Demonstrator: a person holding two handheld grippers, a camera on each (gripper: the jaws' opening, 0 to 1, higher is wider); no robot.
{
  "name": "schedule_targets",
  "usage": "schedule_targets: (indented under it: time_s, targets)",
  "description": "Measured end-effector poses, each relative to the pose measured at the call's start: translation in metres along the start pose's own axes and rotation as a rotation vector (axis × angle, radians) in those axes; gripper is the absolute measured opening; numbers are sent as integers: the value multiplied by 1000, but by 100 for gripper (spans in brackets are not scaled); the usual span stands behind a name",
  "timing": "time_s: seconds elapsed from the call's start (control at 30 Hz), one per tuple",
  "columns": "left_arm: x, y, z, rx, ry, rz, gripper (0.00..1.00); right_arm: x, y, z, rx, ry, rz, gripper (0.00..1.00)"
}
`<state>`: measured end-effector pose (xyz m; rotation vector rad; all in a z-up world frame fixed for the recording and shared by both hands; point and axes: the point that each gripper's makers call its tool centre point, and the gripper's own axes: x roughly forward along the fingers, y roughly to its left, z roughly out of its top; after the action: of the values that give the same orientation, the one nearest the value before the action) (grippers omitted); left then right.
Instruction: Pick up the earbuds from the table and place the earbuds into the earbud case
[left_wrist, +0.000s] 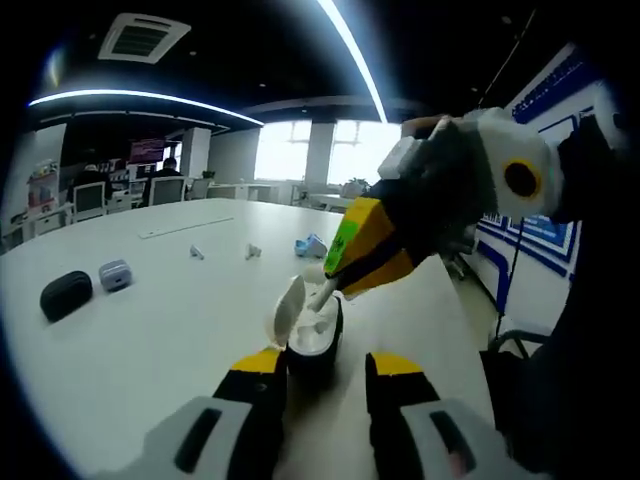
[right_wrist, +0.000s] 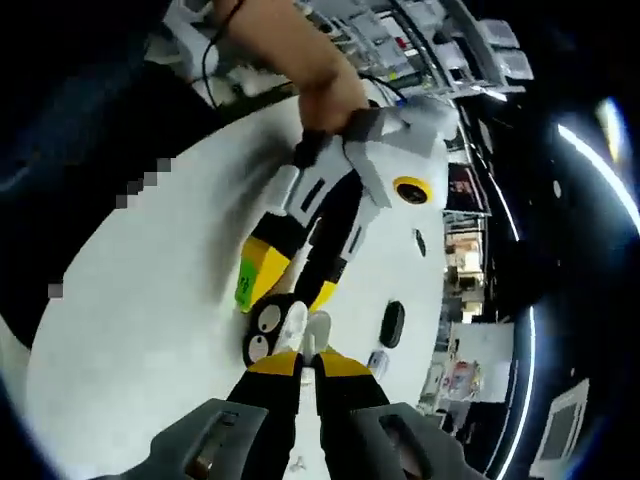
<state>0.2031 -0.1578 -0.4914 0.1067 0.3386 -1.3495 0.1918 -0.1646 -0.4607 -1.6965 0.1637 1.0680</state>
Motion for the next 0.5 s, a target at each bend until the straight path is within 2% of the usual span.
schedule_targets:
  time_s: [0.03, 0.1, 0.2, 0.33, 0.5]
  targets:
    - [0, 0, 0, 1, 1, 0, 33, 1, 0, 0, -58, 7, 19, 6]
    - [2, 0, 0, 3, 4, -2, 33, 2, 4, 2, -105, 0, 56, 6]
    - [2, 1, 1, 5, 7, -5, 33, 0, 4, 4, -158, -8, 76, 6]
    - [4, 0, 2, 10, 9, -10, 33, 2, 9, -2, -290, 28, 121, 6]
    - [5, 0, 3, 11, 7, -12, 33, 2, 8, 3, -351, 12, 156, 6]
